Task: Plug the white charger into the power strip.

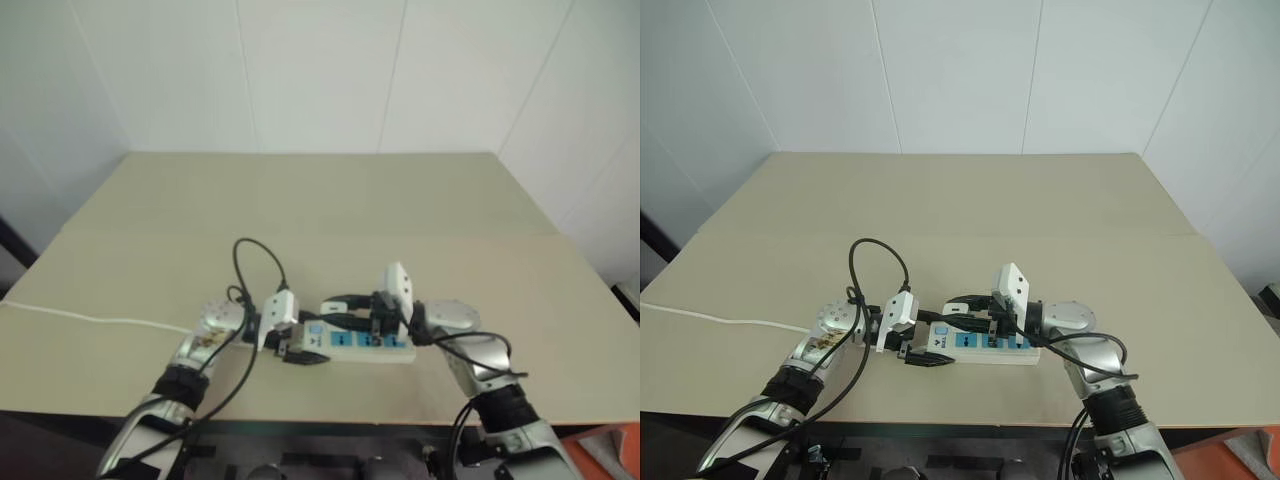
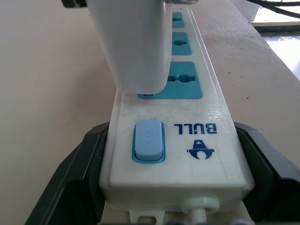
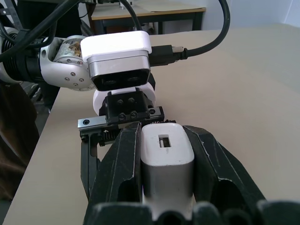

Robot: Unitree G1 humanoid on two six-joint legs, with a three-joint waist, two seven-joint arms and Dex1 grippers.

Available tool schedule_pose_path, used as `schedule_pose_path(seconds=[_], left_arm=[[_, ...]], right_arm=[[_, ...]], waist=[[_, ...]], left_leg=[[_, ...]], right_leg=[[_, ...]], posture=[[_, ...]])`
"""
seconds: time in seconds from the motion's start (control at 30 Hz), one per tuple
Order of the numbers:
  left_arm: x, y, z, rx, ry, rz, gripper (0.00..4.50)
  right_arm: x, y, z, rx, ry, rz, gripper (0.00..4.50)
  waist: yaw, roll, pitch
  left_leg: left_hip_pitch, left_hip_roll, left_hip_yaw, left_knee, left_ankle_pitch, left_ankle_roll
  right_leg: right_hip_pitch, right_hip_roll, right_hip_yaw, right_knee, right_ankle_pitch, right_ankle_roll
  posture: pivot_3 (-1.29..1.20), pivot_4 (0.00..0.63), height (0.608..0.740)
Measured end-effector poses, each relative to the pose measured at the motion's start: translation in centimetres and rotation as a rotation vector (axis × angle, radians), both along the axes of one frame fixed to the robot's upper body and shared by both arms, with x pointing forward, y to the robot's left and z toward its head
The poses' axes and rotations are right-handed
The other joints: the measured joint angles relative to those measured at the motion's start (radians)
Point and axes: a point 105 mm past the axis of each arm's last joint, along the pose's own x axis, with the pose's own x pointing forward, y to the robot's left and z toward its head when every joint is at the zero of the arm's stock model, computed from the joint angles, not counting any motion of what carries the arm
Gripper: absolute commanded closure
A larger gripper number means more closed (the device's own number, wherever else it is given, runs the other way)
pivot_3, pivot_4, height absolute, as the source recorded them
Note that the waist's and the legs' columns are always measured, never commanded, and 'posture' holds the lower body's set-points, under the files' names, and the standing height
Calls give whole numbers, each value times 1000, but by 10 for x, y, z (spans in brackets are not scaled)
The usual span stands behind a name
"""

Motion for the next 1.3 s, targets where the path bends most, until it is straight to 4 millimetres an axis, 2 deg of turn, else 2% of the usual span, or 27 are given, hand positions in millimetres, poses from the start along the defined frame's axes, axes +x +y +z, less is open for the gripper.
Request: schedule_pose_path(seconds=[0.87, 1.07, 1.3], left_arm=[[0, -3, 0, 5, -3, -11, 1209], [1, -4, 0, 10, -2, -7, 1209], [1, -4, -1, 10, -2, -5, 1209]], right_arm=[[-1, -10, -11, -35, -2, 26, 3367], [0, -16, -14, -54, -32, 49, 3367], [2, -23, -19, -85, -35, 60, 3367]], waist=[[8, 0, 0], [15, 0, 0], [16, -1, -1]], left_leg=[[0, 0, 0, 0, 0, 0], [9, 0, 0, -1, 0, 0], [10, 0, 0, -1, 0, 0]], right_leg=[[1, 0, 0, -1, 0, 0], [11, 0, 0, -4, 0, 1], [12, 0, 0, -4, -1, 1]], posture=[[0, 150, 740], [0, 150, 740], [0, 150, 740]])
